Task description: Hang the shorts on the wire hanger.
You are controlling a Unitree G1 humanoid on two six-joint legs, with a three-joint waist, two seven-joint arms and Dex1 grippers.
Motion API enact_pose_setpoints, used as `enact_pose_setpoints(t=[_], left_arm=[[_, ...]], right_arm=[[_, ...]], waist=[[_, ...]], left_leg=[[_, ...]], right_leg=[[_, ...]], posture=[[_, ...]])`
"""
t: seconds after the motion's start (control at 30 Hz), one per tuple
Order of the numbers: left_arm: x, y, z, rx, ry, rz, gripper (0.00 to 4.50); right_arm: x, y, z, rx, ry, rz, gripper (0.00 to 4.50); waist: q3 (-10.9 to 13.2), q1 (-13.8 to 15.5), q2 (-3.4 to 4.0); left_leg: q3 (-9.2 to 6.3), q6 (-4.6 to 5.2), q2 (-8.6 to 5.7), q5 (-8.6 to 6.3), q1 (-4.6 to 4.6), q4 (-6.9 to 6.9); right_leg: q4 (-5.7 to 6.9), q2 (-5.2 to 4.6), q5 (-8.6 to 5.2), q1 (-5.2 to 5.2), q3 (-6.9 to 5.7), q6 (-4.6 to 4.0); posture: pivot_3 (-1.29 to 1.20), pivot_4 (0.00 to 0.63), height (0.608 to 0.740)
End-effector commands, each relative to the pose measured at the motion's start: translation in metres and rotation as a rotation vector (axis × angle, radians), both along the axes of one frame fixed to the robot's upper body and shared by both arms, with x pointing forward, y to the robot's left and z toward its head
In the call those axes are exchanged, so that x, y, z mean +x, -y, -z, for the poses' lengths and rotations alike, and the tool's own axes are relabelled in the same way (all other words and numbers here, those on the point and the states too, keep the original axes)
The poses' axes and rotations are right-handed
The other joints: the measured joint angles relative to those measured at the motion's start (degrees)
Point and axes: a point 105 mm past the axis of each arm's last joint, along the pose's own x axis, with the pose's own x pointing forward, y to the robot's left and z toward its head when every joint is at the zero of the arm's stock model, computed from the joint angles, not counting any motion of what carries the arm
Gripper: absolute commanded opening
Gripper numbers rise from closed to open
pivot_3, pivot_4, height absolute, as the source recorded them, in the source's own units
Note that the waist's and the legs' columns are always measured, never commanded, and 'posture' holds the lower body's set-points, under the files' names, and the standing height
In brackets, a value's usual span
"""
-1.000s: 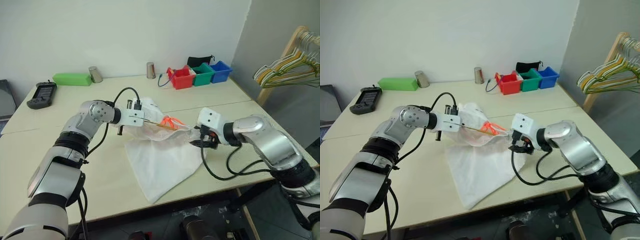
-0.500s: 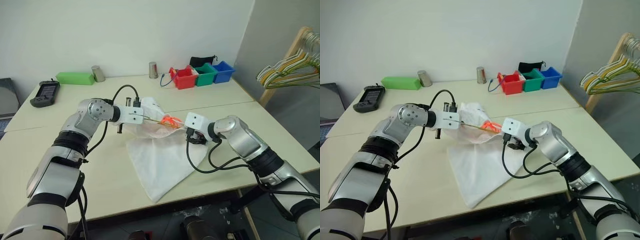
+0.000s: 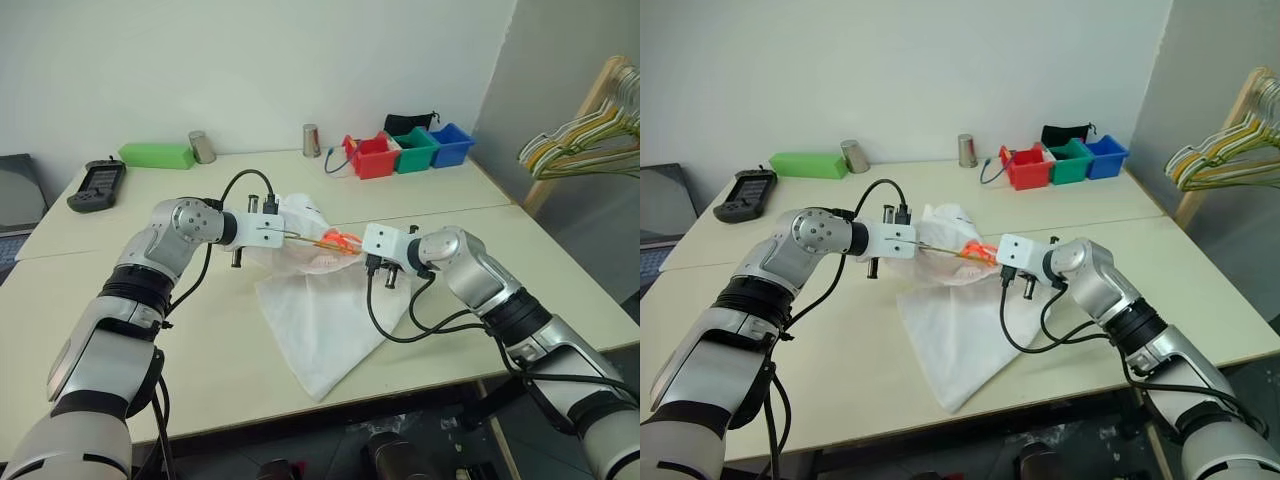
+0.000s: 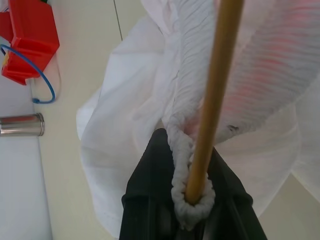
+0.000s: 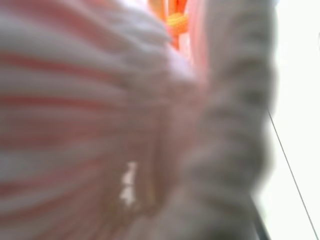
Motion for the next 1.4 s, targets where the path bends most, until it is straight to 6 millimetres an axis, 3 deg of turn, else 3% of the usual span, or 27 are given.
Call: enact_pose_setpoints(t=[0.03, 0.27, 0.33, 0.4, 0.73, 0.97, 1.17, 1.3, 1.4], left_arm=[[0.002, 0.005, -0.020, -0.027, 0.065, 0.020, 0.08], [0.002, 0.008, -0.023, -0.024, 0.084, 0.048, 0.08], [-0.003, 0.013, -0.027, -0.083, 0.060, 0.083, 0.74], [-0.008, 0.014, -0.031, -0.143, 0.040, 0.098, 0.93], [-0.018, -0.001, -0.026, -0.218, 0.014, 0.073, 2.85], [-0.021, -0.010, -0.028, -0.211, 0.036, 0.068, 4.41], [-0.032, -0.003, -0.037, -0.278, 0.032, 0.127, 4.47], [-0.037, -0.003, -0.064, -0.371, 0.104, 0.140, 4.47], [-0.055, -0.020, -0.079, -0.462, -0.049, 0.081, 4.47]], right_arm=[[0.002, -0.005, -0.019, 0.028, 0.050, -0.020, 0.02], [0.002, -0.002, -0.016, 0.038, 0.038, -0.002, 0.02], [0.004, -0.001, -0.018, 0.064, 0.051, 0.026, 0.00], [0.005, 0.000, -0.020, 0.083, 0.054, 0.038, 0.00], [-0.012, 0.007, -0.020, 0.091, 0.044, -0.007, 0.00], [-0.024, 0.006, -0.024, 0.124, 0.039, -0.038, 0.00], [-0.028, 0.015, -0.020, 0.129, 0.018, -0.016, 0.00], [-0.030, 0.031, -0.015, 0.115, 0.016, 0.024, 0.00], [-0.033, 0.049, -0.014, 0.142, 0.013, 0.103, 0.00]], waist=[[0.0, 0.1, 0.00], [0.0, 0.1, 0.00], [0.0, 0.1, 0.00], [0.0, 0.0, 0.00], [0.0, 0.0, 0.01], [0.0, 0.1, 0.00], [-0.1, 0.2, -0.03], [-0.1, 0.2, -0.03], [-0.1, 0.0, -0.03]], left_leg=[[0.01, 0.00, 0.00, 0.00, 0.00, 0.00], [0.01, 0.00, 0.00, 0.00, 0.00, 0.00], [0.01, 0.00, 0.00, 0.00, 0.00, 0.00], [0.01, 0.00, 0.01, 0.00, -0.02, 0.00], [0.01, 0.00, 0.01, 0.00, 0.00, 0.00], [0.00, 0.00, 0.01, 0.00, 0.02, 0.01], [0.02, 0.00, 0.01, 0.00, 0.01, 0.01], [0.01, -0.01, 0.02, 0.00, -0.01, 0.01], [0.03, -0.01, 0.02, 0.00, 0.01, 0.01]], right_leg=[[0.00, 0.00, 0.00, 0.00, 0.01, 0.00], [-0.01, 0.00, 0.00, 0.00, 0.01, 0.00], [-0.01, 0.00, 0.00, 0.00, 0.01, 0.00], [-0.01, 0.00, 0.00, 0.00, 0.01, -0.01], [0.00, 0.00, 0.00, 0.01, 0.01, 0.00], [0.00, 0.00, 0.00, 0.01, -0.01, 0.00], [-0.03, 0.00, 0.00, 0.03, 0.01, 0.00], [-0.04, 0.00, 0.00, 0.02, 0.00, 0.00], [-0.04, 0.00, 0.00, 0.03, 0.01, 0.00]], posture=[[-0.06, 0.006, 0.740], [-0.06, 0.005, 0.740], [-0.07, 0.005, 0.740], [-0.07, 0.005, 0.740], [-0.07, 0.005, 0.740], [-0.07, 0.000, 0.740], [-0.07, 0.000, 0.740], [-0.08, 0.000, 0.740], [-0.10, 0.000, 0.740]])
